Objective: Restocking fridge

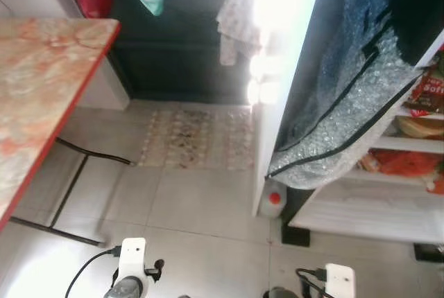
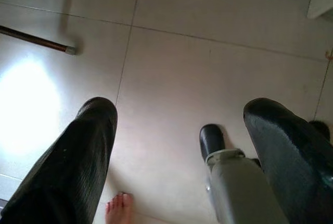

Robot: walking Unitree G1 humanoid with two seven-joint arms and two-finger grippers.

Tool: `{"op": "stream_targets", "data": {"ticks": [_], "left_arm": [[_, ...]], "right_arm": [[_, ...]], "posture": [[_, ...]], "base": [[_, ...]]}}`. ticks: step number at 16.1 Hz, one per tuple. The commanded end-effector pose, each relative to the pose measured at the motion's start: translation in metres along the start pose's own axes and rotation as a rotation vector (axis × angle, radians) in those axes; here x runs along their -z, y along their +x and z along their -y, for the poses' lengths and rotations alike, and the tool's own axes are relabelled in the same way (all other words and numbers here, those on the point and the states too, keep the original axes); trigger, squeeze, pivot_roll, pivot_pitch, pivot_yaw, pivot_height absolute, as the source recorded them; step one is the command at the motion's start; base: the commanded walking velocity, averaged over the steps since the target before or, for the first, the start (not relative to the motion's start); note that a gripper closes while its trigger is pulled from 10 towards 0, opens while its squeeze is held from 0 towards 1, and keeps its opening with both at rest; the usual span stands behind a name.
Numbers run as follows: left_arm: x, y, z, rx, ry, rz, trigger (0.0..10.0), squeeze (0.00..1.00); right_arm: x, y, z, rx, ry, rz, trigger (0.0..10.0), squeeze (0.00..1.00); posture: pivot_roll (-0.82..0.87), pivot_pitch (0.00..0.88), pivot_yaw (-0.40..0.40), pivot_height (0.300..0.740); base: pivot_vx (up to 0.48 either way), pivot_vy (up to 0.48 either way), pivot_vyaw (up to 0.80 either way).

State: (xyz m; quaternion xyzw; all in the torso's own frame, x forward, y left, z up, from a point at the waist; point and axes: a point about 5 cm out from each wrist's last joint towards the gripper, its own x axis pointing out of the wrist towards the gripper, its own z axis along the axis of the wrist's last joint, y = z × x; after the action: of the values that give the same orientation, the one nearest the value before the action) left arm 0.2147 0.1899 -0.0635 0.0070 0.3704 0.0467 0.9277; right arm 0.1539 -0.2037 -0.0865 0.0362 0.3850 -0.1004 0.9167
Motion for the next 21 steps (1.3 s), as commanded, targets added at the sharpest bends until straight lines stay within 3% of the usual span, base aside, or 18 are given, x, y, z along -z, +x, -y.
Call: {"op": "stream_targets", "data": {"ticks": [1,6,10,15,18,21], "left_arm": [[0.011,-0.002,0.0,-0.009,-0.001,-0.055,10.0,0.0],[-0.006,0.004,0.018,0.018,-0.003,-0.03,10.0,0.0],[-0.011,0.005,0.016,0.006,-0.012,-0.034,10.0,0.0],[-0.008,0.005,0.009,-0.006,-0.008,-0.05,10.0,0.0],[-0.006,0.004,0.008,0.017,0.048,-0.057,10.0,0.0],[-0.006,0.005,0.012,0.011,0.031,-0.054,10.0,0.0]], "right_arm": [[0.009,-0.003,0.008,0.016,0.012,-0.043,10.0,0.0],[-0.026,0.01,0.019,0.016,-0.033,0.011,10.0,0.0],[-0.037,0.015,0.015,0.016,-0.06,0.02,10.0,0.0],[-0.021,0.011,0.0,0.001,-0.035,-0.01,10.0,0.0],[-0.001,0.004,-0.02,-0.006,-0.006,-0.046,10.0,0.0],[0.01,-0.001,-0.022,-0.018,-0.026,-0.067,10.0,0.0]], "posture": [[-0.12,0.093,0.061,0.74],[-0.12,0.06,-0.009,0.74],[-0.11,0.042,-0.007,0.74],[-0.09,0.055,0.027,0.74],[-0.1,0.067,0.063,0.74],[-0.12,0.039,0.022,0.74]], "base": [[0.0,0.0,0.0],[0.0,0.0,0.0],[0.0,0.0,0.0],[0.0,0.333,0.0],[0.0,0.349,0.0],[0.0,0.358,0.0]]}}
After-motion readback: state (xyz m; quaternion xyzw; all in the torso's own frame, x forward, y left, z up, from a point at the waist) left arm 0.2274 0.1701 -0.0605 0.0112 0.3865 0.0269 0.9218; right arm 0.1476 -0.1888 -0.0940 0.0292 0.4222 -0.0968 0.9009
